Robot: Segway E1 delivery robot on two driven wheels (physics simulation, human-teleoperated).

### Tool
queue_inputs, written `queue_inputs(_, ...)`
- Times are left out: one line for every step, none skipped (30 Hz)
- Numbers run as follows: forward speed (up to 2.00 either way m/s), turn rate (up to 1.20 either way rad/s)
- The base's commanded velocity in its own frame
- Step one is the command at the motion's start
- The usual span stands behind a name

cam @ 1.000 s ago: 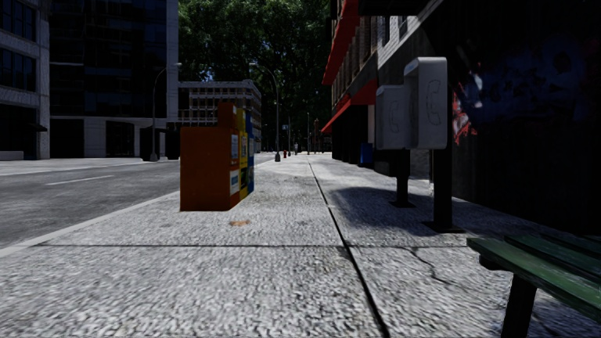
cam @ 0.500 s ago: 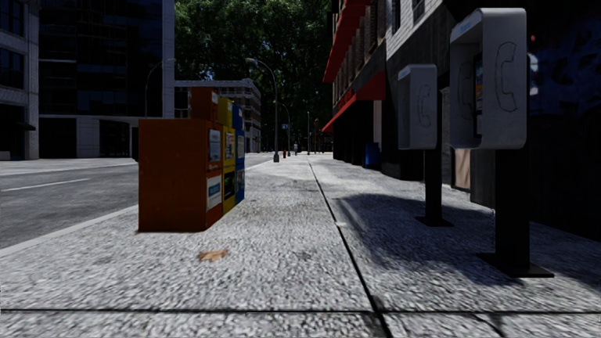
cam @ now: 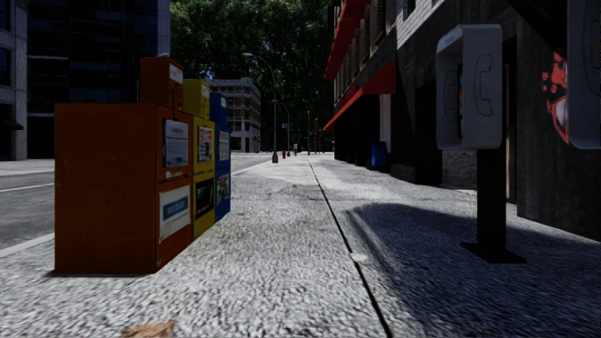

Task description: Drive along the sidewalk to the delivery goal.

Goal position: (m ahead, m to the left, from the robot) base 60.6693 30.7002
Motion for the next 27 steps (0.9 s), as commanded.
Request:
queue_inputs(2.0, 0.0)
queue_inputs(2.0, 0.0)
queue_inputs(2.0, 0.0)
queue_inputs(2.0, 0.0)
queue_inputs(2.0, 0.0)
queue_inputs(2.0, 0.0)
queue_inputs(2.0, 0.0)
queue_inputs(2.0, 0.0)
queue_inputs(2.0, 0.0)
queue_inputs(2.0, 0.0)
queue_inputs(2.0, 0.0)
queue_inputs(2.0, 0.0)
queue_inputs(2.0, 0.0)
queue_inputs(2.0, 0.0)
queue_inputs(2.0, 0.0)
queue_inputs(2.0, 0.0)
queue_inputs(2.0, 0.0)
queue_inputs(2.0, 0.0)
queue_inputs(2.0, 0.0)
queue_inputs(2.0, 0.0)
queue_inputs(2.0, 0.0)
queue_inputs(2.0, 0.0)
queue_inputs(2.0, 0.0)
queue_inputs(2.0, 0.0)
queue_inputs(2.0, 0.0)
queue_inputs(2.0, 0.0)
queue_inputs(2.0, 0.0)
